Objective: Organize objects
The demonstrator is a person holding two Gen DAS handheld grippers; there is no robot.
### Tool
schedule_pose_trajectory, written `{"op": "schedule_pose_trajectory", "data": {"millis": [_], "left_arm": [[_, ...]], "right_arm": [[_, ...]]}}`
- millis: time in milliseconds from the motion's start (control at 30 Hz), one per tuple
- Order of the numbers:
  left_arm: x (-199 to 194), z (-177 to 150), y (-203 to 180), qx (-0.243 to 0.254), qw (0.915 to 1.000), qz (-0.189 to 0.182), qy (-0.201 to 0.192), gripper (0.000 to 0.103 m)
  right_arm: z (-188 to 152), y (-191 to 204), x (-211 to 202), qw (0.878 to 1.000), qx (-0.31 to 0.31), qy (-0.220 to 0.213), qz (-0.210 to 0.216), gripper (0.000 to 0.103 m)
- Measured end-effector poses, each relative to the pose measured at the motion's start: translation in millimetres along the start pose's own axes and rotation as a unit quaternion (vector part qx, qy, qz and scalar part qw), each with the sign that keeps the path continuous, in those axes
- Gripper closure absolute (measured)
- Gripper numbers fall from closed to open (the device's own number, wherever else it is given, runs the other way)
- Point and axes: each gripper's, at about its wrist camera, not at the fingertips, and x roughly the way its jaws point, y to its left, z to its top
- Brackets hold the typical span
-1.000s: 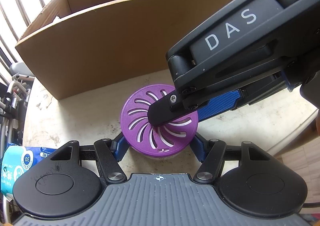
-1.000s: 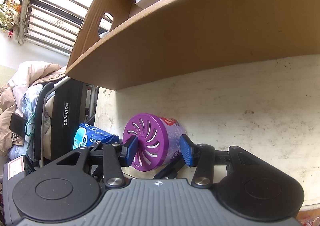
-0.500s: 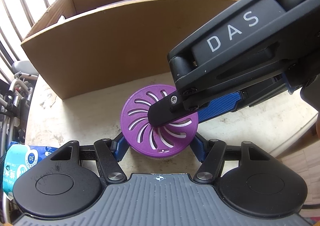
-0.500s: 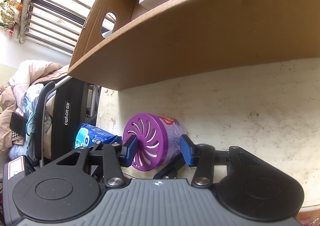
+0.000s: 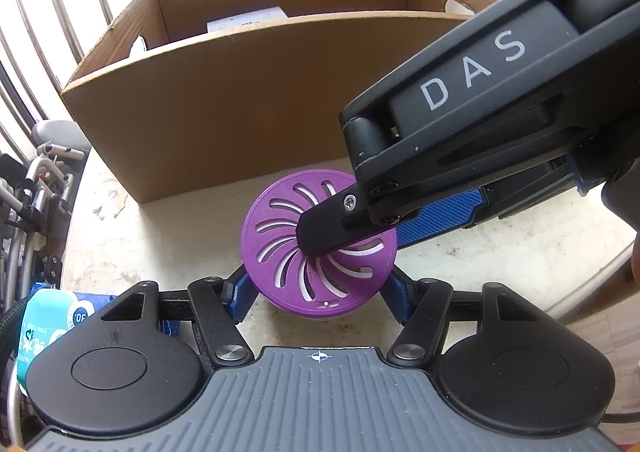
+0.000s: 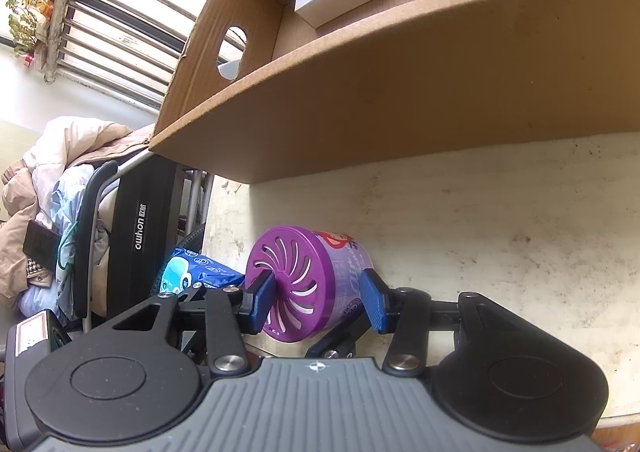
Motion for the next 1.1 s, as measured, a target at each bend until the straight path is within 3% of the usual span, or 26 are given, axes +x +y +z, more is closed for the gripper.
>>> {"op": "schedule_pose_trajectory", "data": {"millis": [67, 167, 600, 667, 1100], "left_arm": [[-1, 1, -1, 0.000, 1.0000, -0.001, -0.001, 0.039], [-19, -28, -8, 0.000, 1.0000, -0.003, 0.000, 0.039], [-76, -18, -25, -0.008, 0.9999, -0.002, -0.006, 0.039], [-68, 4, -17, -0.010, 0.9999, 0.000, -0.009, 0.039], [-99, 64, 26, 0.006, 0.9983, 0.017, -0.055, 0.039]], "right_arm": [[0, 2, -1, 1.000, 0.000, -0.001, -0.001, 0.052], [-1, 5, -3, 1.000, 0.001, 0.000, -0.004, 0.052], [10, 45, -45, 1.000, 0.000, -0.006, -0.014, 0.052], [15, 56, -52, 1.000, -0.004, -0.008, -0.014, 0.052], [47, 123, -125, 0.999, -0.010, -0.050, 0.010, 0.051]]}}
